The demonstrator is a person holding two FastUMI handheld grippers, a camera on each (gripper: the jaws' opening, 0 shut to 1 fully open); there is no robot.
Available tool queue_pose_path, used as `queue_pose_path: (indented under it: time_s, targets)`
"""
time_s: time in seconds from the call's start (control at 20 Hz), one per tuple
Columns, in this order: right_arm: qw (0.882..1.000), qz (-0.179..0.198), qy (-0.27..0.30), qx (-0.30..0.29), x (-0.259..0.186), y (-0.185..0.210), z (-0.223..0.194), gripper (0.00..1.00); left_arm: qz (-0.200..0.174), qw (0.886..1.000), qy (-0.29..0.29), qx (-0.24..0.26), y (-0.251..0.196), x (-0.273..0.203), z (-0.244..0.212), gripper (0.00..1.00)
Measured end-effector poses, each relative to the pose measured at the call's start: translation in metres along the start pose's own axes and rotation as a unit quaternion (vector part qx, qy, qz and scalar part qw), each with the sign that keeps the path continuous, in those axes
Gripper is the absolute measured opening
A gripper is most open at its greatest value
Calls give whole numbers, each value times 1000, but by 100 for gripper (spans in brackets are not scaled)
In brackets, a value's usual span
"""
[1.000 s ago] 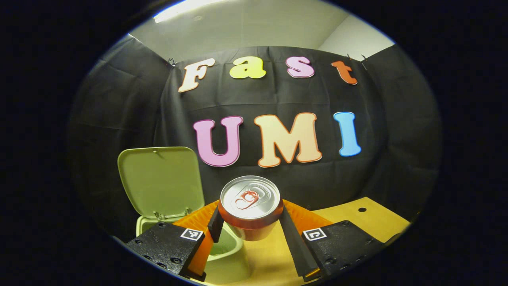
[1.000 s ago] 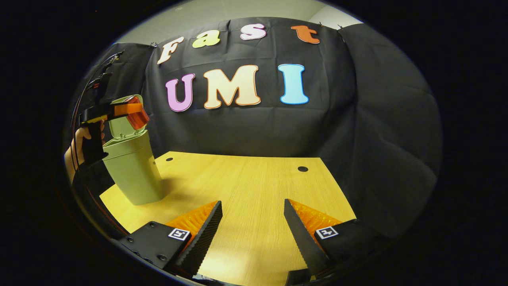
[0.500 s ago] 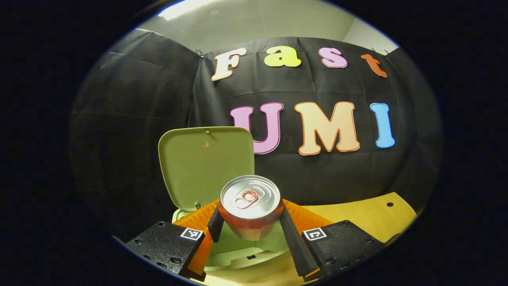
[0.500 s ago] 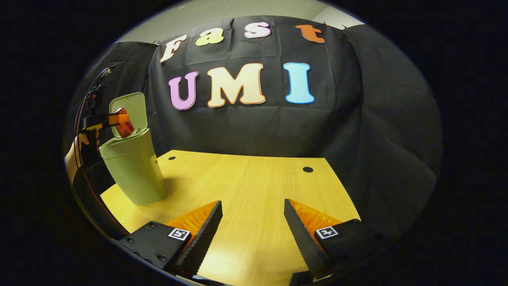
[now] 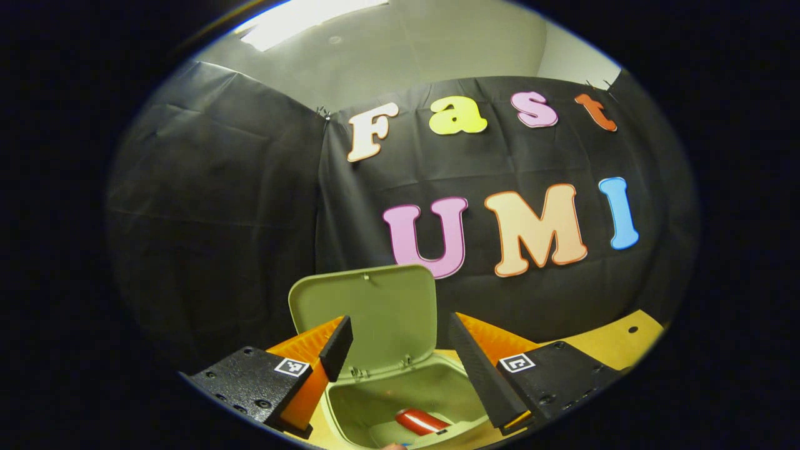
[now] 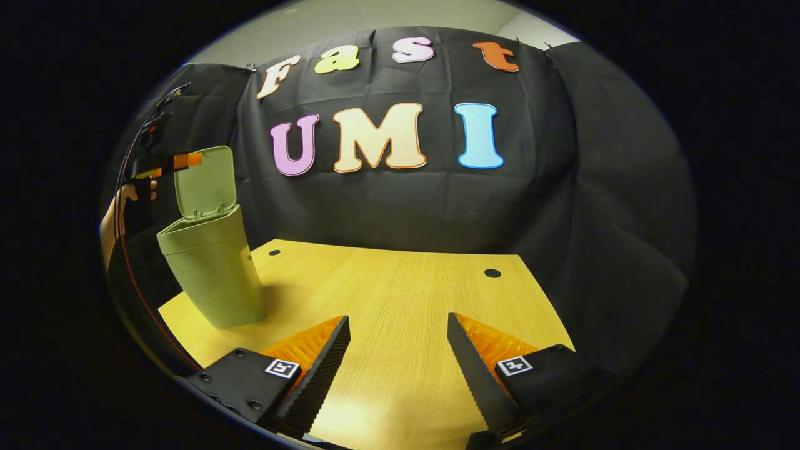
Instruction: Press the lid of the desktop garbage bin to open it, pick up the crumpled paper on the desktop and throw it into the bin, then pick up the pop can on the desktop and drop it into the bin, and finally close the garbage bin lid.
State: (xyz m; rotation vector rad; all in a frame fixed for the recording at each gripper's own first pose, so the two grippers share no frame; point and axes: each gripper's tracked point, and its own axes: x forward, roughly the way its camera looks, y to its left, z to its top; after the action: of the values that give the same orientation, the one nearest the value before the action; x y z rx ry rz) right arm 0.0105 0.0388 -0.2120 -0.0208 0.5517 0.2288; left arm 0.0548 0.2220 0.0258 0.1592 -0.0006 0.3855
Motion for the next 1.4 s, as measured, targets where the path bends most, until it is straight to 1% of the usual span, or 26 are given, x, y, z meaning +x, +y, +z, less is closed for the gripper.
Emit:
queue_pose_path:
  time_s: [0.1,0.15,0.25,0.3,0.35,0.4,0.5,0.6,0.65,0.7,0.75,0.8,0.85,0.9,1.0,1.05,1.1,1.15,1.25,1.4]
  targets:
    - [1000,-7,0,6,0,0,0,99,13,1000,-15,1,12,15,21,94]
    - [1000,-10,0,11,0,1,-2,99,18,1000,-24,3,18,23,31,99]
    - [1000,-21,-1,19,0,0,-4,99,29,999,-33,5,30,37,46,99]
    - [999,-27,-1,23,0,0,-5,99,36,999,-35,5,36,44,52,94]
    - [999,-33,-1,28,-1,-1,-6,99,43,998,-37,5,45,53,56,99]
    - [999,-38,1,32,-2,-1,-9,99,47,998,-36,7,51,63,59,99]
    - [998,-49,5,39,-2,-1,-15,99,50,999,-21,6,59,81,53,99]
    - [997,-55,11,45,-2,-2,-19,99,44,999,0,-2,60,93,44,99]
    - [997,-57,14,47,-2,0,-22,99,38,999,8,-4,57,97,40,94]
    - [997,-58,17,47,-1,0,-23,100,35,999,16,-2,56,100,35,94]
    - [997,-60,22,47,-1,0,-25,99,33,999,22,0,56,103,32,94]
    - [997,-60,23,47,-1,1,-25,99,30,999,29,0,54,106,29,94]
    - [997,-58,23,46,-1,2,-25,99,26,999,35,-2,51,107,26,99]
    - [997,-56,24,44,0,2,-26,99,24,999,44,-4,50,107,22,94]
    - [997,-55,26,37,0,1,-26,99,21,999,43,-12,49,107,24,93]
    - [998,-54,26,33,0,-1,-25,99,21,999,47,-15,49,105,23,97]
    - [998,-52,26,31,0,-2,-24,99,18,998,49,-19,47,103,24,97]
    - [998,-49,25,30,1,-4,-23,99,16,998,54,-24,45,100,23,92]
    - [998,-44,22,30,0,-9,-20,99,18,998,55,-30,41,92,22,93]
    - [999,-35,21,27,2,-15,-18,99,15,998,58,-24,31,78,20,93]
